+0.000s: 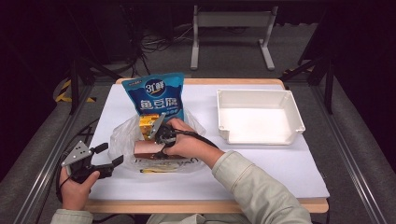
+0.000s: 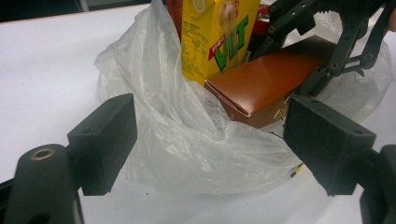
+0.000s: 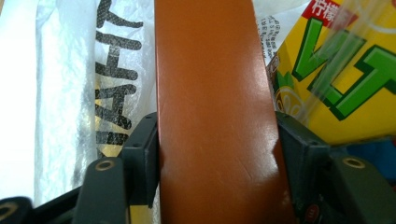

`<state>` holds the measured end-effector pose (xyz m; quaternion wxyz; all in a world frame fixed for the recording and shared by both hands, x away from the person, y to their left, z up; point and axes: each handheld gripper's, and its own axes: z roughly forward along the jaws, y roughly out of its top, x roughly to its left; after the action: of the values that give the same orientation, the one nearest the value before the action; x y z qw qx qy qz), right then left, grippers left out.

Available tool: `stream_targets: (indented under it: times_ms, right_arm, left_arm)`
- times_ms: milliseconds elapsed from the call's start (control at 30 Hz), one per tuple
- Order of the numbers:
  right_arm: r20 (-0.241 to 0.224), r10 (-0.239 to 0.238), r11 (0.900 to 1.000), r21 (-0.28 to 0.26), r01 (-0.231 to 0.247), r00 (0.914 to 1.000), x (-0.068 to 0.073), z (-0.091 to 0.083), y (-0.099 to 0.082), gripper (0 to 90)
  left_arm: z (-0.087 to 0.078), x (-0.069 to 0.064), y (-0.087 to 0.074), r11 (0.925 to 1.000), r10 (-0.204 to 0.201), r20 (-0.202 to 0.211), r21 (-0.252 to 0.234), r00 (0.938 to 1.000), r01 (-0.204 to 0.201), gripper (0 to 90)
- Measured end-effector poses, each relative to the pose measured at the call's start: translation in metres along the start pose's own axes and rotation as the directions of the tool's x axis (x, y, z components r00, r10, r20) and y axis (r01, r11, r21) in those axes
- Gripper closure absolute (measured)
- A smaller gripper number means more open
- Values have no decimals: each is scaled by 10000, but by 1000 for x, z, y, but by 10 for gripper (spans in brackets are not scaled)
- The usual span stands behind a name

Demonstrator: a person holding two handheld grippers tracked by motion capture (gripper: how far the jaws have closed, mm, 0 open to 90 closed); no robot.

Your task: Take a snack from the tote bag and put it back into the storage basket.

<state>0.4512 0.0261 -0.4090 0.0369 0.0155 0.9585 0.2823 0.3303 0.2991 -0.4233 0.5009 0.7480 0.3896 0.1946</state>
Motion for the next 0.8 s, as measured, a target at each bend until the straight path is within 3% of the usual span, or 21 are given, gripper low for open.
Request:
stream_targets:
  times_ms: [200,433,800]
  right_arm:
    - [88,-298,9996,29,297,9995,-1,-5,0,424]
    - [213,-467,9981,-397,475,9987,-2,-17,3,428]
    - [167,-311,9924,-1182,328,9994,-4,-40,10,428]
  left_arm:
    - [0,1,0,10000,-7,-20,0,10000,7,182]
    - [1,0,0,10000,-44,11,-49,10000,44,183]
    - [2,0,1,10000,5,-16,-50,10000,-5,183]
